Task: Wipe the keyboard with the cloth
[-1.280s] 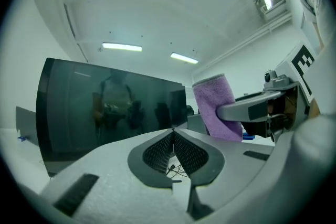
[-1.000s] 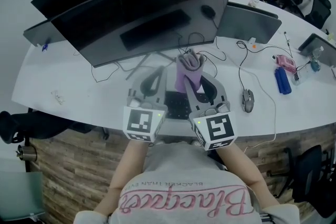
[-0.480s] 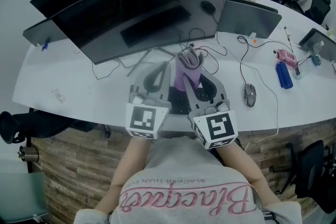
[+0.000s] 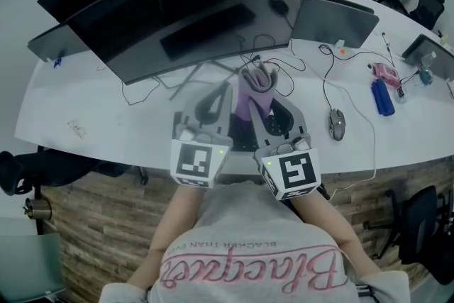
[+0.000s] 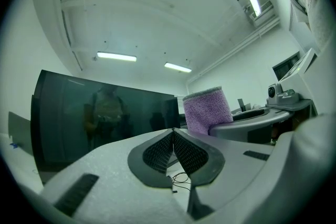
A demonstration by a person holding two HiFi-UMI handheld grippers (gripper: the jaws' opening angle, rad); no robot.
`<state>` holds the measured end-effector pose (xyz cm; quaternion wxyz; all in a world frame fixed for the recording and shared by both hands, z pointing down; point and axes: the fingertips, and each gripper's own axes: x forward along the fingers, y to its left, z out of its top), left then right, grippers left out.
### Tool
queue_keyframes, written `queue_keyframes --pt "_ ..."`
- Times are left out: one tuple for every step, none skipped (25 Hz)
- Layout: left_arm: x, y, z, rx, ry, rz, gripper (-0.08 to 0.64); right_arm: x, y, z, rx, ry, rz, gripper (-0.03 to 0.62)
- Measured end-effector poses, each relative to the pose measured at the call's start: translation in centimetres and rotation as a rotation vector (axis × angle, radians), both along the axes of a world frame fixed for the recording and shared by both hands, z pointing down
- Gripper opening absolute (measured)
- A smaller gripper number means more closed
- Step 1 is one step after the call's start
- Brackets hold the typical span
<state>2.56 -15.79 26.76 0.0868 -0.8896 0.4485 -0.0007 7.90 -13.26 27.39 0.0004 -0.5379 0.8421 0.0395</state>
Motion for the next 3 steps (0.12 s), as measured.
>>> queue_keyframes --pt "-0.01 -0.02 -0.09 0.003 0.002 0.000 0.006 -0.01 -0.06 0.01 -0.001 -0.001 0.000 0.087" --pt "-0.02 -0.05 -0.18 0.006 0.004 -0.001 0.006 -0.02 -0.11 0.01 -0.002 -0.001 0.000 0.086" --pt "-0.03 -0.07 -0.28 0.009 0.006 -0.002 0.006 -0.04 -0.16 0.01 -0.003 -0.002 0.000 0.087"
